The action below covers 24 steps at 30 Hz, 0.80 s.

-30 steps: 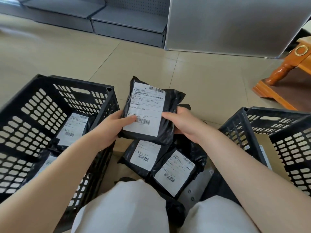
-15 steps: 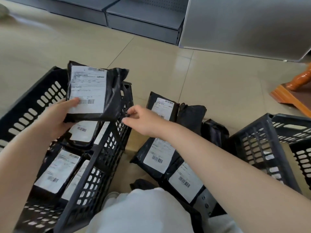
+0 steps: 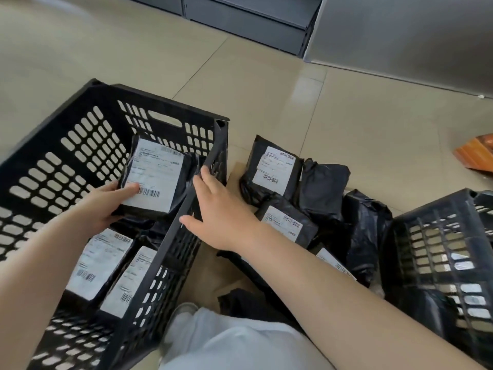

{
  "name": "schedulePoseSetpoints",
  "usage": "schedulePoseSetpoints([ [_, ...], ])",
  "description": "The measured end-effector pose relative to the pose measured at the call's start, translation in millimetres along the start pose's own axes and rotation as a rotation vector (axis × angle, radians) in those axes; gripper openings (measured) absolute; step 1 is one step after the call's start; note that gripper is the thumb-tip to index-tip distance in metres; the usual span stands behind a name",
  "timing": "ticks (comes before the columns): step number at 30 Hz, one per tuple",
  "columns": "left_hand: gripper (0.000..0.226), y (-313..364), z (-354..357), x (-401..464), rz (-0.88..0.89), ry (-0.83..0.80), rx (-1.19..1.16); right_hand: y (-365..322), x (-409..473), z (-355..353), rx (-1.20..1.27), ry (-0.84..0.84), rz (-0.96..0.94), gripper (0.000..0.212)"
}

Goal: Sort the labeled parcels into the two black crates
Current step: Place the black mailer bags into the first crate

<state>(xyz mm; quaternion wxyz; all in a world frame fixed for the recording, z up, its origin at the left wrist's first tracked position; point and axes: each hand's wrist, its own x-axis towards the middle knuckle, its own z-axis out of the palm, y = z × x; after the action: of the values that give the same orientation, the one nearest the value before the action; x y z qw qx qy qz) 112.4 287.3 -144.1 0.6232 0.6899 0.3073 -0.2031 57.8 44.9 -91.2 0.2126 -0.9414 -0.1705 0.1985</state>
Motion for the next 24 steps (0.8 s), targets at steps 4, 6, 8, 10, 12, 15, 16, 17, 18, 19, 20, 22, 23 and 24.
schedulePoseSetpoints([
  [4,0.033,-18.0,12.1,20.8,-0.055,-0.038,0.062,1.7,0.1,4.2,-0.048,0.034,-0.024,0.085],
  [6,0.041,-26.7,17.4,33.6,-0.088,-0.073,0.069,2.2,0.2,5.0,-0.052,0.04,-0.025,0.085],
  [8,0.046,-32.6,22.2,43.5,-0.101,-0.087,0.096,2.7,0.2,6.7,-0.05,0.049,-0.025,0.085],
  [10,0.04,-37.7,24.9,52.2,-0.083,-0.067,0.13,2.0,-0.8,8.8,-0.036,0.05,-0.019,0.085],
  [12,0.038,-39.2,31.2,57.5,-0.054,-0.055,0.155,2.5,-1.1,10.3,-0.016,0.048,-0.016,0.084],
  [15,0.053,-38.2,46.2,58.5,0.026,0.06,0.283,3.3,-1.8,11.6,0.016,0.046,-0.017,0.084],
  [16,0.054,-38.2,51.2,58.3,0.056,0.111,0.338,3.7,-2.0,12.1,0.018,0.047,-0.018,0.083],
  [17,0.055,-38.3,55.2,57.7,0.089,0.163,0.39,4.0,-2.1,12.5,0.019,0.048,-0.02,0.083],
  [18,0.057,-40.2,57.4,59.9,0.108,0.204,0.435,4.3,-2.1,12.6,0.02,0.05,-0.023,0.082],
  [19,0.06,-42.8,58.9,61.8,0.118,0.234,0.476,4.4,-2.2,13.0,0.023,0.053,-0.025,0.082],
  [20,0.063,-44.7,60.1,62.5,0.108,0.256,0.512,4.4,-2.4,13.3,0.026,0.054,-0.025,0.082],
  [22,0.066,-48.0,64.5,64.4,0.078,0.26,0.577,4.0,-2.6,14.5,0.028,0.056,-0.024,0.082],
  [23,0.066,-48.4,68.6,64.5,0.065,0.252,0.599,3.8,-2.6,14.8,0.026,0.057,-0.023,0.082],
  [24,0.067,-48.4,73.0,63.0,0.052,0.246,0.612,3.9,-2.5,15.3,0.022,0.057,-0.022,0.081],
])
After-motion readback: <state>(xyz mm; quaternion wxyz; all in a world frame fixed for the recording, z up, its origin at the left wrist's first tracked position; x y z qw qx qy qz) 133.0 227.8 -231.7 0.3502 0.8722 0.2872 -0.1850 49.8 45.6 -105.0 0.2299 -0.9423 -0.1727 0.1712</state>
